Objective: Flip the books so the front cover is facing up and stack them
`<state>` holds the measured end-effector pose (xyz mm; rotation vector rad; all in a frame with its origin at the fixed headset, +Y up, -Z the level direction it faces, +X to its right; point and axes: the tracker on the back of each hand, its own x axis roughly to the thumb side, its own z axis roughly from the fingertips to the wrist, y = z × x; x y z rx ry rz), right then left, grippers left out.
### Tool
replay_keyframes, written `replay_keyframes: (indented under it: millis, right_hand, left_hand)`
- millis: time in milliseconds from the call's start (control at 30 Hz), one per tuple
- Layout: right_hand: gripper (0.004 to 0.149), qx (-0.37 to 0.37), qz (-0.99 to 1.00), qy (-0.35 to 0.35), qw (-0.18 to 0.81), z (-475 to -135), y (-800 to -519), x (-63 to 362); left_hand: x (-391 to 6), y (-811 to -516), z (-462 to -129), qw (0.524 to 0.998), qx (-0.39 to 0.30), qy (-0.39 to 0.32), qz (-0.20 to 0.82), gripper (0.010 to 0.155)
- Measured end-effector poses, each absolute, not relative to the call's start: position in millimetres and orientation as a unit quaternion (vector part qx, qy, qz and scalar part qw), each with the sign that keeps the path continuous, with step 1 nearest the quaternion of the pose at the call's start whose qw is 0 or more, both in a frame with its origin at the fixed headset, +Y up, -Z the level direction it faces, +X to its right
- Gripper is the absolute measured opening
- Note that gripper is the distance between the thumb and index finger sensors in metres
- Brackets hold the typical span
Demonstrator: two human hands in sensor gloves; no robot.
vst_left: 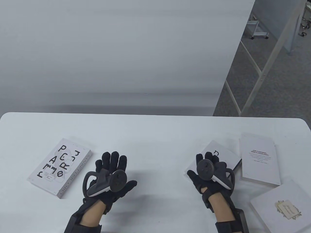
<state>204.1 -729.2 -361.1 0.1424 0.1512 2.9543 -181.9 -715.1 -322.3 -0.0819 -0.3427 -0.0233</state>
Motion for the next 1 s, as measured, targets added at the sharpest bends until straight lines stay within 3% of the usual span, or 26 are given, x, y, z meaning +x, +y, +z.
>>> replay_keyframes:
  millis: [333,1000]
  right_hand:
    - [0.076,-0.025,0.991,0.079,0.108,-360,-766,268]
    - [0.071,-0.009,0.99,0.126,0.07,-366,-784,265]
  left_hand:
    - [-182,-727,-325,0.984,-0.056,-0.168,-0.017,0.102]
    - [-178,-736,-325,0.983,-0.075,-0.167,-0.032,0.1]
